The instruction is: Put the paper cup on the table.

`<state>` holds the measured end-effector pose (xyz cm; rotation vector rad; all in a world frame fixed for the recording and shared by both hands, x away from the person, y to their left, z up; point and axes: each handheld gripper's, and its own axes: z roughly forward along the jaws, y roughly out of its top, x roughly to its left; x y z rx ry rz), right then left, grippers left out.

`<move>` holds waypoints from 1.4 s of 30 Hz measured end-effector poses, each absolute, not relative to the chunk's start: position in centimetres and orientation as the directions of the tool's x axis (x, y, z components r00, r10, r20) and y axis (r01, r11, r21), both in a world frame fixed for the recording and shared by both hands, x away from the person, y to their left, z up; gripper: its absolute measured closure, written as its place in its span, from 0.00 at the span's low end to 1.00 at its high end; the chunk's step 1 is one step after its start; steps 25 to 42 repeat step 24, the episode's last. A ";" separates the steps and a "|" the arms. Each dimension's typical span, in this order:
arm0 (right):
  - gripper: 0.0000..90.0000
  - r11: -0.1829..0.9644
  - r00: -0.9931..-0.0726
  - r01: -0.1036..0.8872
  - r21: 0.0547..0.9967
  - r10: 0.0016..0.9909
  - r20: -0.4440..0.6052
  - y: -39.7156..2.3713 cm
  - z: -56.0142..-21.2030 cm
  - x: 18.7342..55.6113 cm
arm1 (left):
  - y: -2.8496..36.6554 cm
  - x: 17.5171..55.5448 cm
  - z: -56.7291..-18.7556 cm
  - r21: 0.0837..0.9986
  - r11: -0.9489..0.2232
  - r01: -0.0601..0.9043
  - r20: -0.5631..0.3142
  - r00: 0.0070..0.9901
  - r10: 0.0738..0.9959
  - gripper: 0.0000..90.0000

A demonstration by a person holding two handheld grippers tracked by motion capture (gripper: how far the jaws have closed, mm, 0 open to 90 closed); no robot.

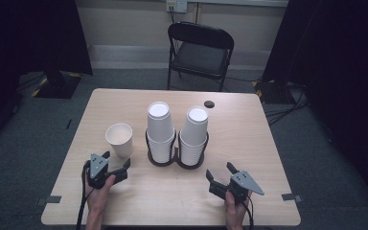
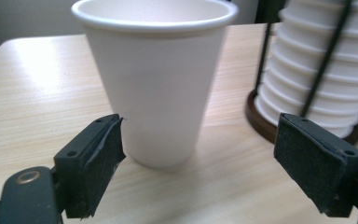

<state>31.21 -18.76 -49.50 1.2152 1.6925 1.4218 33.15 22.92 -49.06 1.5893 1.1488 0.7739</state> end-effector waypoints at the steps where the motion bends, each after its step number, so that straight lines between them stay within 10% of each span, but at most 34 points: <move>1: 0.15 0.003 -0.393 0.260 0.966 0.914 0.103 -18.7 -49.5 31.2 | 22.8 32.9 -49.0 0.952 -0.062 0.299 -0.050 0.353 0.934 0.17; 42: 0.18 0.028 -0.373 0.279 0.960 0.924 0.081 -18.4 -49.5 31.4 | 17.9 28.9 -49.6 0.975 -0.094 0.200 -0.004 0.442 0.897 0.17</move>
